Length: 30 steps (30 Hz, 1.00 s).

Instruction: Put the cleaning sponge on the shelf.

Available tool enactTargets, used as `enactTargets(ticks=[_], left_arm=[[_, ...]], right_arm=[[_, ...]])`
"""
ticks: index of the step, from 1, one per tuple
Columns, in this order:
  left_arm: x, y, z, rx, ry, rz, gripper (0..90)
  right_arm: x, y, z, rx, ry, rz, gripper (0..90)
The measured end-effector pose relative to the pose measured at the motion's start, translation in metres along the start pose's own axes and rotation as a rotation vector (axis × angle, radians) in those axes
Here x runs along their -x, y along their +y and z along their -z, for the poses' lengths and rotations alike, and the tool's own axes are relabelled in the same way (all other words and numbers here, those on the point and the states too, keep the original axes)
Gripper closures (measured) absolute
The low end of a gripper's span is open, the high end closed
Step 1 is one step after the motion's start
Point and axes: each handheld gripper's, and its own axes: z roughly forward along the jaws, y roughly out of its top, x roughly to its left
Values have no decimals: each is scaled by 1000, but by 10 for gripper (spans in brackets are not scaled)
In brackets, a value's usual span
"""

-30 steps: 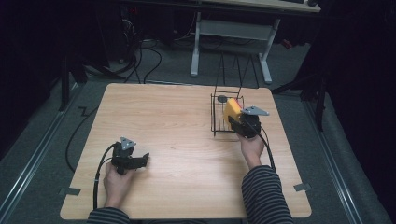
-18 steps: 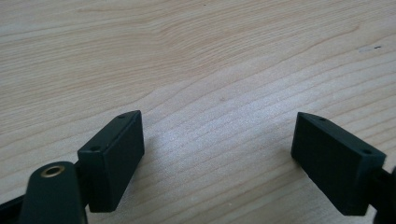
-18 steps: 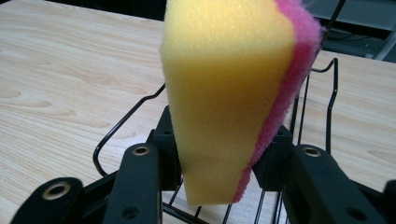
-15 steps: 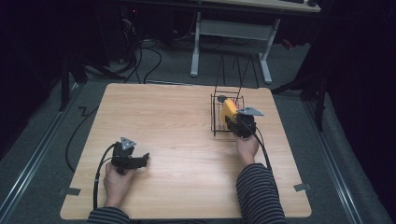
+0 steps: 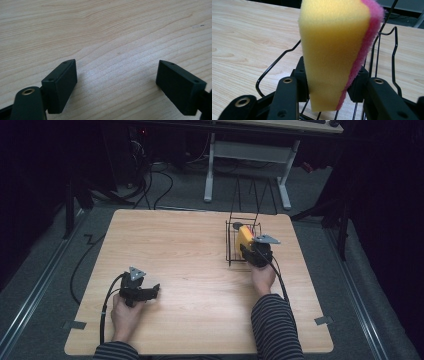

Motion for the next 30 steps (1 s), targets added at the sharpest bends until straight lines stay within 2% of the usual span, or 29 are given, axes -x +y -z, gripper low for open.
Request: enactTargets(ticks=[6,11,18,26,30], left_arm=[[0,0,0,0,0,0,177],[0,0,0,0,0,0,177],[0,0,0,0,0,0,177],[0,0,0,0,0,0,177],[0,0,0,0,0,-1,177]], right_arm=[[1,0,-1,1,4,-3,603],[4,-1,-1,-10,19,-45,519],[7,-2,-1,-31,29,-56,407],[6,-1,1,-32,39,-52,386],[7,-1,1,-33,28,-47,409]])
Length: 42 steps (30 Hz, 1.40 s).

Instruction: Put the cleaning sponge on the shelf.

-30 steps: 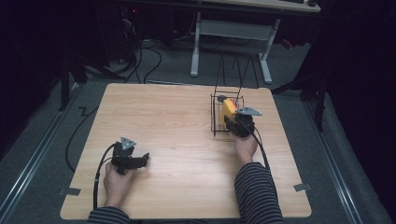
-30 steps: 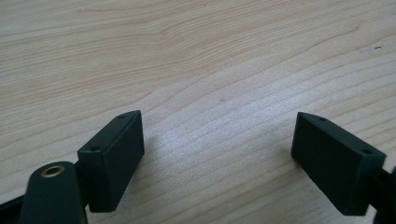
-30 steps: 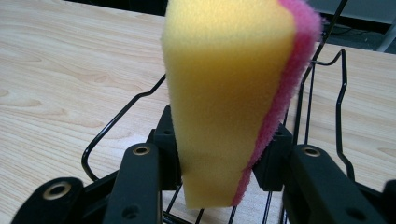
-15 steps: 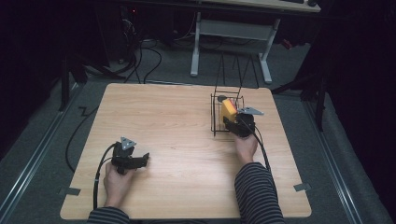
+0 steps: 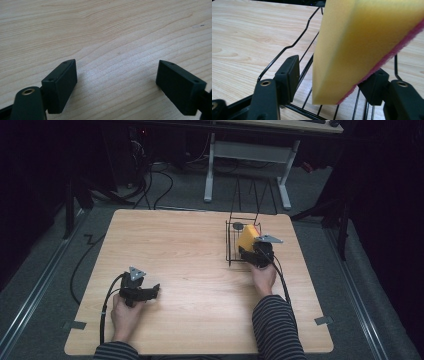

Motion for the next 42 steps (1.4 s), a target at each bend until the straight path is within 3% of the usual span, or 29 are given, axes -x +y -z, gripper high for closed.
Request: enactTargets(ticks=[3,26,28,35,42], left_arm=[[0,0,0,0,0,0,177],[0,0,0,0,0,0,177],[0,0,0,0,0,0,177],[0,0,0,0,0,0,177],[0,0,0,0,0,0,177]], right_arm=[[-2,1,2,8,-15,19,473],[-8,3,9,32,-59,103,579],[-7,3,9,30,-61,123,569],[-4,3,9,13,-41,78,435],[-4,3,13,11,-24,67,370]])
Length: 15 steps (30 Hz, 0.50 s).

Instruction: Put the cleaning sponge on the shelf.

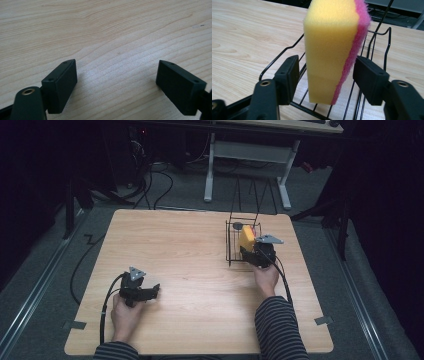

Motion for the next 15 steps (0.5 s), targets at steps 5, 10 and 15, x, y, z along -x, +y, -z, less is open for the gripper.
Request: enactTargets(ticks=[5,10,15], left_arm=[[0,0,0,0,0,0,177],[0,0,0,0,0,0,177],[0,0,0,0,0,0,177]], right_arm=[[1,2,11,3,23,-4,332],[1,5,29,7,44,0,304],[1,2,51,37,63,0,318]])
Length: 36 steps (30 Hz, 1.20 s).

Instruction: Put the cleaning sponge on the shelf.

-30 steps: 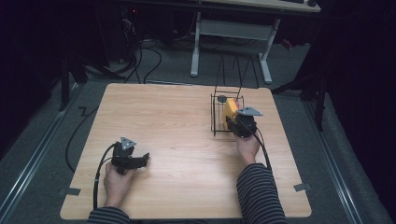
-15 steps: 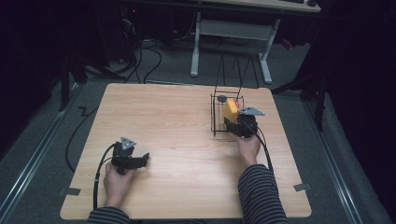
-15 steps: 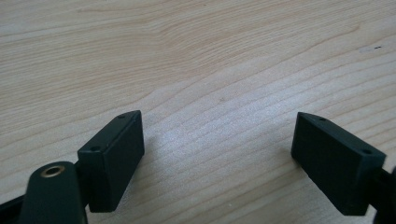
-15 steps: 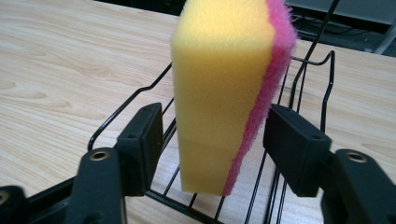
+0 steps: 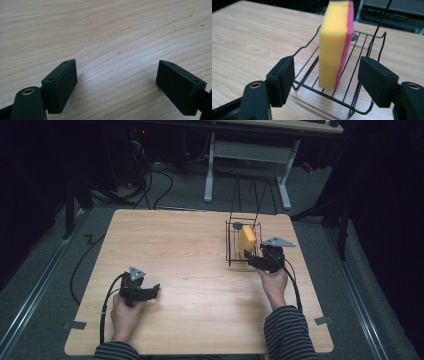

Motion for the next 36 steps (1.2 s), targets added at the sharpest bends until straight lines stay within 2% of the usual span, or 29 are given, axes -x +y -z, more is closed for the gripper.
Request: enactTargets(ticks=[4,8,10,14,23,36], left_arm=[[0,0,0,0,0,0,177],[0,0,0,0,0,0,177],[0,0,0,0,0,0,177],[0,0,0,0,0,0,177],[0,0,0,0,0,0,177],[0,0,0,0,0,0,177]], right_arm=[[2,-3,15,-2,23,-3,327],[5,-7,34,49,43,-22,352],[7,-9,41,46,43,-25,352],[10,-15,55,79,59,-44,358],[14,-34,80,111,78,-69,367],[19,-61,91,116,78,-87,377]])
